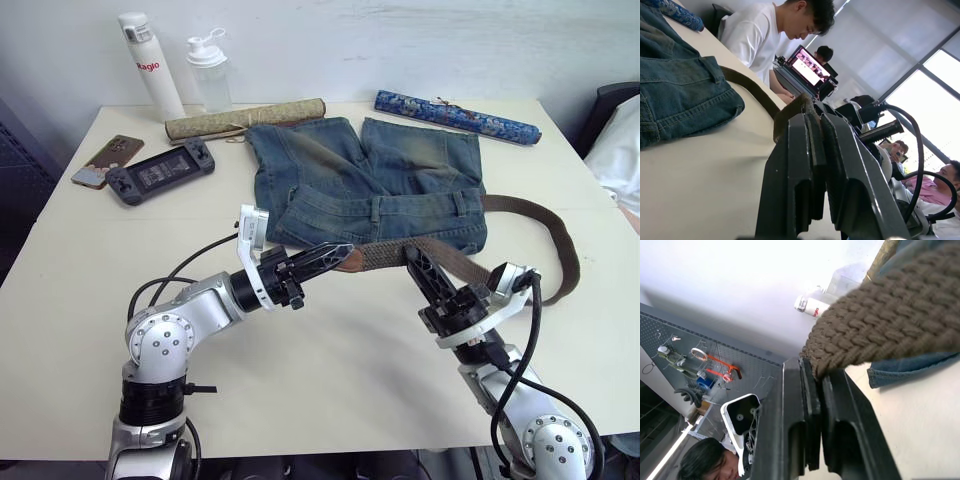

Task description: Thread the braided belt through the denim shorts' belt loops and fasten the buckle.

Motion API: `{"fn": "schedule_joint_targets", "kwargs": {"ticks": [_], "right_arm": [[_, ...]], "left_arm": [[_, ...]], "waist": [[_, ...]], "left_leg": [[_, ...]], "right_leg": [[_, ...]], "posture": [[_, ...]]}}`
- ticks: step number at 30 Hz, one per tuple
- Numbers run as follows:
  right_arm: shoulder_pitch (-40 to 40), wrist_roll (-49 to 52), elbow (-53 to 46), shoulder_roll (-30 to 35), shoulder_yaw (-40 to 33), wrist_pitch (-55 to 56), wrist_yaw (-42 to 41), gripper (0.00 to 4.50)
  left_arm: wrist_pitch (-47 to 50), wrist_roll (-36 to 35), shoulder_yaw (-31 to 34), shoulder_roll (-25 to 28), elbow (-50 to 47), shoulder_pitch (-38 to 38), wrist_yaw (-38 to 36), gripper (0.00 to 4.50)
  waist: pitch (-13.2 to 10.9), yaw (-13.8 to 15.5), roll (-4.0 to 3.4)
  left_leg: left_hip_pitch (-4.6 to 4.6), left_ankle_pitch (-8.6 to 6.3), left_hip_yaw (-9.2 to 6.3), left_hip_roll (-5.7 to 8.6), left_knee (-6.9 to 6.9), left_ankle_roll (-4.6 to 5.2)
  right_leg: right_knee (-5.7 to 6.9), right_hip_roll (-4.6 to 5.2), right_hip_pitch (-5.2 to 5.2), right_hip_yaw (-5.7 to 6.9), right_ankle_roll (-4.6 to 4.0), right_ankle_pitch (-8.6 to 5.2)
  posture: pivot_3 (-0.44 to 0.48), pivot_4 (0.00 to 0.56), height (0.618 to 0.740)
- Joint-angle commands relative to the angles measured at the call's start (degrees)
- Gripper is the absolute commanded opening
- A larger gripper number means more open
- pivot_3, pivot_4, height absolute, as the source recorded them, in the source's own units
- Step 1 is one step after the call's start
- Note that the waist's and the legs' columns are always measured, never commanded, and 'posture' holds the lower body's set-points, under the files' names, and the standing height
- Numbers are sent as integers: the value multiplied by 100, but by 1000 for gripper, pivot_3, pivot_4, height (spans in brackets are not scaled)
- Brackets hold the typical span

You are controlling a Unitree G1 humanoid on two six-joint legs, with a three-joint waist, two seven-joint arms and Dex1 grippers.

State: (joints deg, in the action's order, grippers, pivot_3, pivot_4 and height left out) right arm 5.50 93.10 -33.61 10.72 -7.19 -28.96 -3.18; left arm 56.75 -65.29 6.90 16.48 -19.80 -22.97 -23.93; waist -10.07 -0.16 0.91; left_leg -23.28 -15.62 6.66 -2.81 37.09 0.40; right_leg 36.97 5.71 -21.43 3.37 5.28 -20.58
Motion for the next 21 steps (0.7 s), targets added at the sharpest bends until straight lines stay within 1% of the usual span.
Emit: {"fn": "schedule_joint_targets", "kwargs": {"ticks": [1,4,5,6,7,8,9,10,11,12,13,14,16,17,19,21], "right_arm": [[-63,16,-75,-14,-89,107,-111,59],[-113,7,-61,-25,-120,140,-88,59],[-130,-13,-53,-28,-130,153,-76,0],[-151,-18,-46,-42,-152,182,-66,0],[-167,-8,-30,-53,-182,213,-30,0],[-181,-36,-6,-52,-224,255,10,0],[-188,-67,12,-46,-279,309,27,0],[-198,-52,15,-26,-361,361,24,0],[-211,-45,13,7,-453,404,17,0],[-238,-45,22,64,-571,447,38,0],[-281,-36,48,171,-737,483,91,0],[-312,-36,68,243,-845,502,133,0],[-436,5,129,513,-1177,551,264,0],[-475,14,146,600,-1272,559,300,0],[-585,38,281,905,-1587,554,393,0],[-649,89,386,1103,-1787,540,409,0]], "left_arm": [[-55,-47,-29,94,-177,21,-78,0],[-77,92,-117,160,-198,22,-82,0],[-114,150,-159,167,-215,29,-109,837],[-173,191,-189,160,-231,39,-147,1044],[-217,227,-226,169,-259,50,-194,1388],[-295,329,-281,186,-298,60,-229,1859],[-387,460,-335,201,-334,71,-245,2013],[-459,574,-374,210,-344,76,-248,2535],[-529,658,-411,223,-333,89,-296,2867],[-712,971,-574,317,-350,132,-399,3234],[-1017,1549,-893,474,-325,179,-447,3234],[-1253,1978,-1126,586,-303,215,-489,3234],[-2250,3442,-1880,724,74,174,-262,3234],[-2613,3920,-2097,720,243,146,-158,3234],[-3470,5074,-2801,483,907,-281,79,3234],[-3991,5772,-3147,184,1571,-711,271,3234]], "waist": [[0,0,0],[0,-1,0],[0,-1,0],[0,-1,0],[0,-1,-1],[0,0,-1],[-1,0,-1],[-1,6,-1],[0,10,-1],[-1,7,-1],[-1,4,-1],[-1,3,-2],[-2,13,-7],[-2,23,-10],[-3,46,-10],[-3,92,-9]], "left_leg": [[0,0,0,0,0,0],[0,0,0,0,-1,0],[0,0,0,0,-1,0],[0,0,0,0,-1,0],[0,0,0,0,0,0],[0,0,0,0,-1,0],[0,0,0,0,-2,0],[0,0,0,0,-2,0],[0,0,0,1,-2,0],[-1,0,0,2,-2,0],[0,-1,2,2,-2,1],[0,-1,2,1,-3,1],[2,-1,9,5,-6,1],[2,-1,11,7,-7,1],[1,-3,14,8,-6,4],[-1,-5,14,8,-5,9]], "right_leg": [[0,0,0,0,0,0],[0,0,0,0,0,0],[0,0,0,0,0,0],[0,0,0,0,0,0],[-1,0,0,0,0,0],[-1,0,-1,0,0,0],[-2,0,-1,0,0,0],[-2,1,-1,0,0,0],[-3,1,-1,0,0,0],[-3,2,-1,0,0,0],[-4,1,-1,0,0,0],[-4,2,-1,-1,0,0],[-6,-1,-1,-4,0,0],[-7,0,-2,-4,-1,0],[-9,4,-5,-7,-1,0],[-11,8,-4,-5,0,0]], "posture": [[0,150,737],[0,150,737],[0,150,737],[0,150,737],[0,150,737],[0,150,737],[0,150,737],[0,150,737],[0,150,737],[0,150,737],[0,150,737],[0,150,737],[0,150,737],[0,150,737],[0,150,737],[0,150,737]]}}
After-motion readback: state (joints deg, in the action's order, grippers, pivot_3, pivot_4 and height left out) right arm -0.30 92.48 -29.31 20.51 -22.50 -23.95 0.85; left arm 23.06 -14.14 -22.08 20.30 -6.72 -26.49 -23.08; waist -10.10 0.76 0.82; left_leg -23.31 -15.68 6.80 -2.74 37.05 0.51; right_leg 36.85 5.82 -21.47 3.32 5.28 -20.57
